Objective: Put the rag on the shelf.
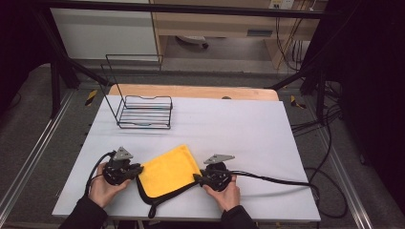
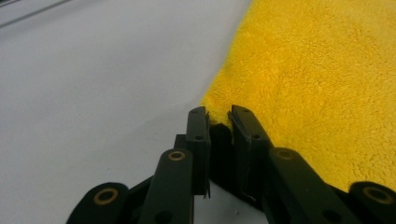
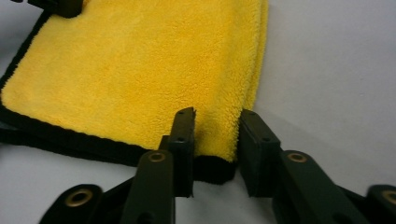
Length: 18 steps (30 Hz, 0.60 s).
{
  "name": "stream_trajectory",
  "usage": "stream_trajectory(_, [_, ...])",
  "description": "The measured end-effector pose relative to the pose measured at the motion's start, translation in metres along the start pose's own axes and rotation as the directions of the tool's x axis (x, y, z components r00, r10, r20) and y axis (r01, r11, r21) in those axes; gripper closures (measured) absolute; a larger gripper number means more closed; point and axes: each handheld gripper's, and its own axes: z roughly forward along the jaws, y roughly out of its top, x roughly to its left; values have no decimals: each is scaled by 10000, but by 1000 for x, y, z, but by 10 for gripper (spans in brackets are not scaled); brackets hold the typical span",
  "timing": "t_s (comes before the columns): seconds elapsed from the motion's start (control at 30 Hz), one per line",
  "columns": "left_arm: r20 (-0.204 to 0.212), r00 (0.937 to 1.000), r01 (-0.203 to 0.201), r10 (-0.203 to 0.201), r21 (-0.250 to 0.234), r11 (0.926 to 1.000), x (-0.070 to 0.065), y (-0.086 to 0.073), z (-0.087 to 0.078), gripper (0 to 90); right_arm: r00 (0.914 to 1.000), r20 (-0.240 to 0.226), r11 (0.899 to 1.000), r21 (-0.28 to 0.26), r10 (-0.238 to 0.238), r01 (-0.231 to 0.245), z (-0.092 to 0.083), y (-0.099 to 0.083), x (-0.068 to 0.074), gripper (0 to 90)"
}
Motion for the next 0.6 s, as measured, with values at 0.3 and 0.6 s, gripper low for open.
stream_trajectory(0.3, [212,9987,474,-474,11,9989,-1,-1,-6,806,9990,-437,9998,199,-1,9,0,17,-11,832])
stream_trajectory(0.6, [-88,9954,954,-957,-294,9950,-21,-18,-20,804,9898,-223,9898,214,-1406,1411,25,70,-27,831])
